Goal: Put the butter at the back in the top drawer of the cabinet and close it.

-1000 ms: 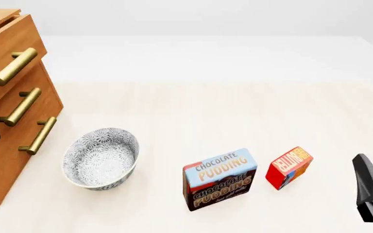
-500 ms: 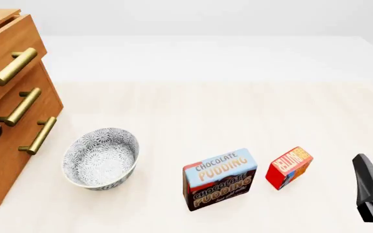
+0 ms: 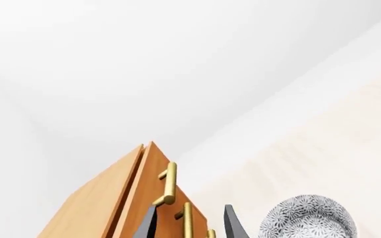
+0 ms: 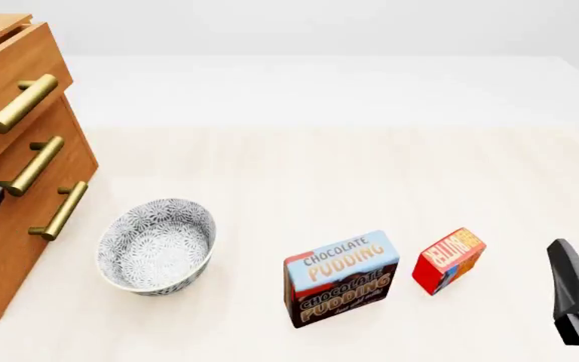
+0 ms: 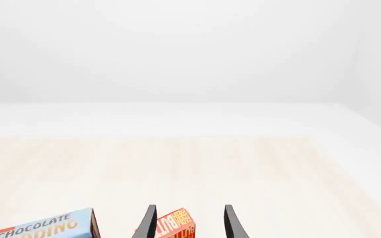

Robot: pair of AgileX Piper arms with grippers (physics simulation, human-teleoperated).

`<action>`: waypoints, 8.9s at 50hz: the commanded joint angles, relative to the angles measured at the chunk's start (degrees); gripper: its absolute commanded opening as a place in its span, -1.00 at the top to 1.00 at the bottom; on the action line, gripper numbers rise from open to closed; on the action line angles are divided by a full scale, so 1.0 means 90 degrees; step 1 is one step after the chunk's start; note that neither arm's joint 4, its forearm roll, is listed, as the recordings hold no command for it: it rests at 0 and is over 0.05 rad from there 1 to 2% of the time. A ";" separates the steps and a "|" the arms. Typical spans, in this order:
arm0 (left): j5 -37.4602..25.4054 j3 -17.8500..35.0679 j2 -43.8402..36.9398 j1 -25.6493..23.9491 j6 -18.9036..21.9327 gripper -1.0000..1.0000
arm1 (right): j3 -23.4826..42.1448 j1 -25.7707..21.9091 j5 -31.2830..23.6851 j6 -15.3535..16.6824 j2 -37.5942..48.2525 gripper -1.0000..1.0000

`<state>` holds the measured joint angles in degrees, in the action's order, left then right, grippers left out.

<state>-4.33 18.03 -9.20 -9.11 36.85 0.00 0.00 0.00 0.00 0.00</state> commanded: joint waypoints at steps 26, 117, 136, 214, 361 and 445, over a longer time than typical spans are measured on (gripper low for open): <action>0.2123 -0.0132 -0.2525 -0.0143 0.2875 -1.00 | 0.0000 0.0000 0.0000 0.0000 0.0000 -1.00; 0.3686 -0.0106 -0.4148 0.1048 0.3604 -1.00 | 0.0000 0.0000 0.0000 0.0000 0.0000 -1.00; 0.3965 0.0170 -0.4775 0.1413 0.3657 -1.00 | 0.0000 0.0000 0.0000 0.0000 0.0000 -1.00; 0.4012 0.0501 -0.5544 0.1862 0.3705 -1.00 | 0.0000 0.0000 0.0000 0.0000 0.0000 -1.00; 0.4357 0.0455 -0.5929 0.0901 0.3737 1.00 | 0.0000 0.0000 0.0000 0.0000 0.0000 -1.00; 0.1683 0.1849 -0.4167 0.0648 0.2509 -1.00 | 0.0000 0.0000 0.0000 0.0000 0.0000 -1.00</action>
<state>17.01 29.52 -48.17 -3.14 63.13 0.00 0.00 0.00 0.00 0.00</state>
